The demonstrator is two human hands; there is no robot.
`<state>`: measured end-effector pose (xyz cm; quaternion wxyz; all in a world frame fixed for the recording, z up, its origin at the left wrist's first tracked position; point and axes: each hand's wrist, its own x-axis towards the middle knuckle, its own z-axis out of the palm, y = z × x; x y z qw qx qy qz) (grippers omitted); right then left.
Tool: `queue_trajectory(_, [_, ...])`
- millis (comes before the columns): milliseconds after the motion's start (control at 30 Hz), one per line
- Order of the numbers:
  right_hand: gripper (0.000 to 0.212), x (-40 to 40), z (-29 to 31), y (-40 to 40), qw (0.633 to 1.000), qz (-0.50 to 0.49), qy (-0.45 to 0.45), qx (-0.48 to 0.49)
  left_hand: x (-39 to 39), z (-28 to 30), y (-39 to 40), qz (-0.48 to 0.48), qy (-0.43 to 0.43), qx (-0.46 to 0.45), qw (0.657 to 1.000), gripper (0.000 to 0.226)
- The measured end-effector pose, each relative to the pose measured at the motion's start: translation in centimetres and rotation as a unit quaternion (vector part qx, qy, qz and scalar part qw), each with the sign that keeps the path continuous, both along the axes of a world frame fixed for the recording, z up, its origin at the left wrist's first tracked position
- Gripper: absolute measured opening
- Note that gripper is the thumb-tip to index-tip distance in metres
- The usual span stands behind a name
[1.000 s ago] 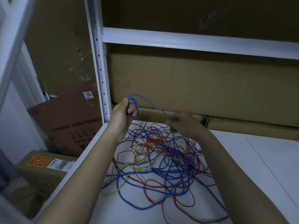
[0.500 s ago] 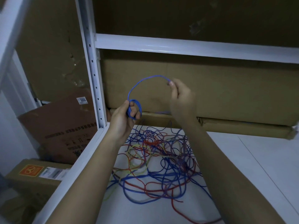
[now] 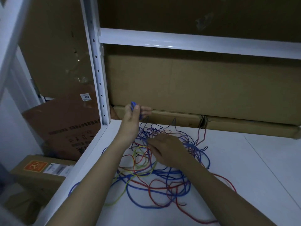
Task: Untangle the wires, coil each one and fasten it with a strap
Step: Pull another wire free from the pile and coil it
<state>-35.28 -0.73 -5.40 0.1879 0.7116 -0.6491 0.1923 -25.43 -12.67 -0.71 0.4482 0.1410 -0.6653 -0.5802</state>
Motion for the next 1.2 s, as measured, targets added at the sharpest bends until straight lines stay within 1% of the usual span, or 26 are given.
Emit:
queue_trajectory(67, [0.017, 0.3, -0.2, 0.5, 0.999, 0.028, -0.024, -0.018, 0.1, -1.2, 0.1, 0.015, -0.098, -0.102, 0.99, 0.019])
queue_trajectory(100, [0.015, 0.3, -0.1, 0.7, 0.998, 0.028, -0.044, -0.025, 0.2, -1.8, 0.0, 0.015, -0.159, -0.144, 0.977, 0.019])
queue_trajectory(167, [0.014, -0.2, 0.5, 0.9, 0.995, 0.011, -0.09, -0.039, 0.6, -2.8, -0.2, 0.011, -0.265, -0.224, 0.938, 0.023])
queue_trajectory(233, [0.016, -0.9, 0.8, 1.2, 0.99, -0.028, -0.134, -0.031, 1.0, -3.2, -0.2, -0.004, -0.308, -0.278, 0.91, 0.021])
queue_trajectory(333, [0.013, -2.1, 1.1, 1.7, 0.971, -0.073, -0.225, -0.032, 1.4, -3.0, -0.4, -0.024, -0.365, -0.314, 0.876, 0.023])
queue_trajectory(367, [0.011, -2.3, 1.3, 1.9, 0.963, -0.073, -0.257, -0.042, 1.5, -2.8, -0.4, -0.034, -0.383, -0.316, 0.867, 0.027])
queue_trajectory(433, [0.008, -2.6, 1.7, 1.9, 0.955, -0.07, -0.283, -0.047, 1.7, -2.6, -0.4, -0.068, -0.401, -0.307, 0.86, 0.044])
queue_trajectory(467, [0.008, -2.8, 1.9, 1.7, 0.955, -0.068, -0.287, -0.041, 1.7, -2.5, -0.2, -0.09, -0.399, -0.302, 0.861, 0.052])
queue_trajectory(500, [0.009, -2.9, 2.0, 1.7, 0.953, -0.066, -0.292, -0.033, 1.7, -2.5, 0.0, -0.112, -0.389, -0.293, 0.866, 0.053])
queue_trajectory(567, [0.013, -3.2, 2.1, 1.7, 0.947, -0.062, -0.313, -0.024, 1.6, -2.4, -0.1, -0.128, -0.348, -0.264, 0.891, 0.042])
queue_trajectory(667, [0.024, -4.0, 2.2, 2.8, 0.926, -0.071, -0.368, -0.046, 1.5, -2.1, -0.7, -0.085, -0.296, -0.23, 0.923, 0.041])
queue_trajectory(733, [0.023, -4.6, 2.2, 3.6, 0.915, -0.083, -0.391, -0.056, 1.5, -1.8, -0.8, -0.073, -0.257, -0.217, 0.939, 0.043])
queue_trajectory(800, [0.019, -5.2, 2.0, 4.2, 0.912, -0.095, -0.396, -0.053, 1.4, -1.3, -0.6, -0.08, -0.2, -0.165, 0.962, 0.042])
queue_trajectory(867, [0.018, -5.4, 1.8, 4.3, 0.894, -0.106, -0.433, -0.053, 0.9, -0.7, -0.4, -0.075, -0.138, -0.084, 0.984, 0.039])
queue_trajectory(933, [0.018, -5.3, 1.7, 4.4, 0.878, -0.106, -0.461, -0.072, 0.2, 0.1, -0.2, -0.059, -0.087, -0.011, 0.994, 0.04])
queue_trajectory(967, [0.018, -5.2, 1.7, 4.4, 0.873, -0.105, -0.468, -0.083, -0.1, 0.4, -0.1, -0.054, -0.067, 0.011, 0.996, 0.041])
queue_trajectory(1033, [0.018, -5.1, 1.7, 4.4, 0.849, -0.092, -0.51, -0.1, -0.5, 0.8, -0.1, -0.047, -0.045, 0.022, 0.998, 0.04])
queue_trajectory(1133, [0.013, -5.1, 2.2, 4.6, 0.791, -0.063, -0.595, -0.129, -0.8, 1.0, -0.3, -0.017, -0.052, 0.006, 0.998, 0.037])
queue_trajectory(1200, [0.012, -5.2, 2.7, 4.5, 0.754, -0.073, -0.636, -0.148, -1.0, 1.1, -0.4, 0.007, -0.056, -0.001, 0.998, 0.037])
